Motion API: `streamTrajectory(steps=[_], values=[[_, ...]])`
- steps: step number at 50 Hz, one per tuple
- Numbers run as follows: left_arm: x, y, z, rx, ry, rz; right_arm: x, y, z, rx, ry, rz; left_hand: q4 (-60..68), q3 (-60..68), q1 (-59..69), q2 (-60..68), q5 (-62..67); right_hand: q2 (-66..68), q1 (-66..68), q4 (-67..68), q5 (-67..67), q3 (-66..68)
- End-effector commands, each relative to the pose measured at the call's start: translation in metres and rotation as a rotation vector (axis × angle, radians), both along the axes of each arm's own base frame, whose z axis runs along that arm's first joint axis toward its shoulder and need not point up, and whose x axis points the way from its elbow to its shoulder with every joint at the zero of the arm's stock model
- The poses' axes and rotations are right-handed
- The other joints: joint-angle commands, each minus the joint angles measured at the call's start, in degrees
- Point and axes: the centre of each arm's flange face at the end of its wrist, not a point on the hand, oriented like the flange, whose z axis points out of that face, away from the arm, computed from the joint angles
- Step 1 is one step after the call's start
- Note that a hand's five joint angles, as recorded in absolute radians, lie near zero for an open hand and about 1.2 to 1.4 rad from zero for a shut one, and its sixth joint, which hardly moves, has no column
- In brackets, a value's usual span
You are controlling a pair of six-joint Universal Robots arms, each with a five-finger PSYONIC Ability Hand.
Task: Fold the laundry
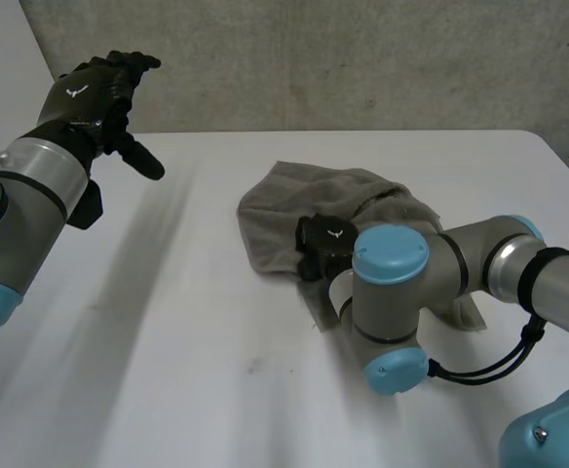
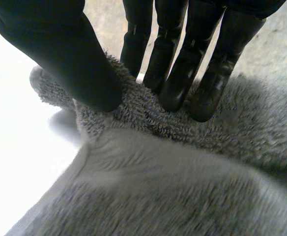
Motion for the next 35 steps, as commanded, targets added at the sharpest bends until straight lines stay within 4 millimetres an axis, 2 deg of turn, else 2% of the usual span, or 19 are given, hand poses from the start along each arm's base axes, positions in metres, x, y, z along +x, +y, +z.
streamTrajectory(steps=[1,2,3,4,5,6,7,10,12,13,15,16,18,24,26,27,29,31,35], values=[[-0.001,-0.003,-0.007,0.013,-0.005,-0.001,-0.003,0.0,0.081,-0.153,-0.071,-0.017,0.6,0.6,0.3,0.9,-0.7,12.9,26.6,12.5,15.4,13.2],[-0.002,-0.005,-0.01,0.017,-0.004,-0.003,-0.006,0.004,0.102,-0.182,-0.085,-0.017,0.6,0.6,0.3,0.9,-0.7,12.9,26.6,12.5,15.4,13.2],[-0.003,-0.008,-0.014,0.018,-0.005,-0.001,-0.006,0.004,0.102,-0.182,-0.085,-0.017,0.6,0.6,0.3,0.9,-0.7,12.9,26.6,12.5,15.4,13.2],[-0.003,-0.008,-0.014,0.018,-0.005,-0.001,-0.01,0.008,0.119,-0.208,-0.093,-0.014,0.6,0.6,0.3,0.9,-0.7,12.9,26.6,12.5,15.4,13.2],[-0.004,-0.011,-0.018,0.016,-0.006,-0.003,-0.011,0.008,0.119,-0.208,-0.093,-0.014,0.6,0.6,0.3,0.9,-0.7,12.9,26.6,12.5,15.4,13.2],[-0.005,-0.014,-0.022,0.015,-0.005,-0.004,-0.016,0.014,0.133,-0.224,-0.094,-0.003,0.6,0.6,0.3,0.9,-0.7,12.9,26.6,12.5,15.4,13.2],[-0.005,-0.014,-0.022,0.015,-0.005,-0.004,-0.016,0.014,0.133,-0.224,-0.094,-0.003,0.6,0.6,0.3,0.9,-0.7,12.9,26.6,12.5,15.4,13.2],[-0.008,-0.019,-0.034,0.028,-0.008,-0.009,-0.03,0.038,0.168,-0.26,-0.081,0.064,1.3,1.3,1.0,1.5,0.0,12.9,26.6,12.5,15.4,13.2],[-0.01,-0.024,-0.049,0.06,-0.02,-0.021,-0.033,0.043,0.174,-0.263,-0.081,0.08,1.3,1.3,1.0,1.5,0.0,12.9,26.6,12.5,15.4,13.2],[-0.01,-0.024,-0.049,0.06,-0.02,-0.021,-0.037,0.049,0.178,-0.255,-0.07,0.095,1.3,1.3,1.0,1.5,0.0,12.9,26.6,12.5,15.4,13.2],[-0.016,-0.026,-0.071,0.111,-0.036,-0.064,-0.041,0.053,0.178,-0.236,-0.053,0.107,1.3,1.3,1.0,1.5,0.0,12.9,26.6,12.5,15.4,13.2],[-0.016,-0.026,-0.071,0.111,-0.036,-0.064,-0.047,0.057,0.179,-0.214,-0.036,0.113,1.3,1.3,1.0,1.5,0.0,12.9,26.6,12.5,15.4,13.2],[-0.022,-0.027,-0.092,0.165,-0.046,-0.111,-0.051,0.062,0.18,-0.199,-0.025,0.122,1.3,1.3,1.0,1.5,0.0,12.9,26.6,12.5,15.4,13.2],[-0.035,-0.027,-0.119,0.208,-0.045,-0.177,-0.068,0.095,0.184,-0.134,0.007,0.201,1.3,1.3,1.0,1.5,0.0,12.9,26.6,12.5,15.4,13.2],[-0.049,-0.024,-0.135,0.198,-0.049,-0.217,-0.072,0.102,0.183,-0.121,0.012,0.22,1.3,1.3,1.0,1.5,0.0,12.9,26.6,12.5,15.4,13.2],[-0.049,-0.024,-0.135,0.197,-0.049,-0.217,-0.076,0.108,0.184,-0.12,0.01,0.228,1.3,1.3,1.0,1.5,0.0,12.9,26.6,12.5,15.4,13.2],[-0.057,-0.022,-0.142,0.183,-0.051,-0.238,-0.08,0.112,0.186,-0.129,0.005,0.226,1.4,1.5,1.1,1.7,0.1,12.9,26.6,12.5,15.4,13.2],[-0.069,-0.017,-0.159,0.173,-0.058,-0.274,-0.086,0.114,0.188,-0.134,0.002,0.22,1.9,2.0,1.6,2.2,0.6,12.9,26.6,12.5,15.4,13.2],[-0.079,-0.013,-0.174,0.185,-0.063,-0.304,-0.1,0.116,0.195,-0.152,-0.008,0.186,3.3,3.3,3.0,3.6,2.0,12.9,26.6,12.5,15.4,13.2]])
